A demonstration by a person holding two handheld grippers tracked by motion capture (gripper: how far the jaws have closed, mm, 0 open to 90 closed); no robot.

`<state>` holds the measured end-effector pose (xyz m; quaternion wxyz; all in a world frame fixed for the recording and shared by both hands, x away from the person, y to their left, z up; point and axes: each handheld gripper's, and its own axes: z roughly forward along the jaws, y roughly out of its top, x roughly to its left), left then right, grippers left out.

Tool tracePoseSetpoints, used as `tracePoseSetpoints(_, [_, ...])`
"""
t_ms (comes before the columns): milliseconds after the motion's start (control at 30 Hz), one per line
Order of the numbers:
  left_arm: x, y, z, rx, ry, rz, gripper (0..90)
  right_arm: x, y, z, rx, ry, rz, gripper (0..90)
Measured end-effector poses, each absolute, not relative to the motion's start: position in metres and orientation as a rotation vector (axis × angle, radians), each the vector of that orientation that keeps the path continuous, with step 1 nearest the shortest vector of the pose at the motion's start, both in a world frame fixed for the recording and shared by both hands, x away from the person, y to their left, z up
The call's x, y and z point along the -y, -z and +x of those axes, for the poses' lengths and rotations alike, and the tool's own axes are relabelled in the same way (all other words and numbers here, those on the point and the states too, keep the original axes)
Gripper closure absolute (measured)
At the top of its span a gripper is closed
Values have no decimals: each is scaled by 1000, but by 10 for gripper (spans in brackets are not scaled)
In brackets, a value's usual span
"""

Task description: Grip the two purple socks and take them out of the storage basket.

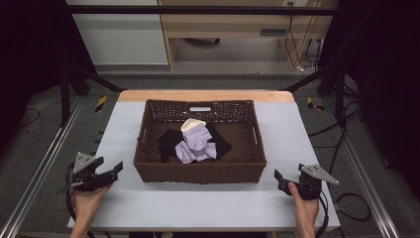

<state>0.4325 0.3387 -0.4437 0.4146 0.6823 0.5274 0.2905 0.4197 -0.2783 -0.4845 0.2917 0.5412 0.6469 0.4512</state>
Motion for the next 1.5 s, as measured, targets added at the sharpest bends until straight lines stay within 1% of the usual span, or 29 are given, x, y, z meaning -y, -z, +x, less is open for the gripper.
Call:
tracePoseSetpoints(467, [-331, 416, 426, -1269, -708, 1654, 263, 280, 484, 420, -1702, -1191, 1450, 48])
tracePoseSetpoints(633, [-328, 403, 421, -1238, -718, 1627, 274, 281, 481, 421, -1678, -1208, 1434, 45])
tracePoseSetpoints(800, [-327, 393, 419, -1210, -720, 1635, 271, 280, 483, 420, -1679, -1216, 1437, 46])
tracePoseSetpoints(833, [-327, 389, 418, -1197, -745, 1625, 273, 280, 484, 420, -1680, -1216, 1443, 51])
tracePoseSetpoints(1100, [-322, 376, 422, -1168, -745, 1617, 276, 278, 484, 420, -1684, -1197, 1431, 51])
tracePoseSetpoints(1300, [-310, 360, 430, -1122, -754, 1619, 279, 276, 484, 420, -1707, -1177, 1419, 52])
tracePoseSetpoints(1500, [-286, 345, 440, -1071, -761, 1651, 287, 275, 484, 420, -1706, -1174, 1415, 52])
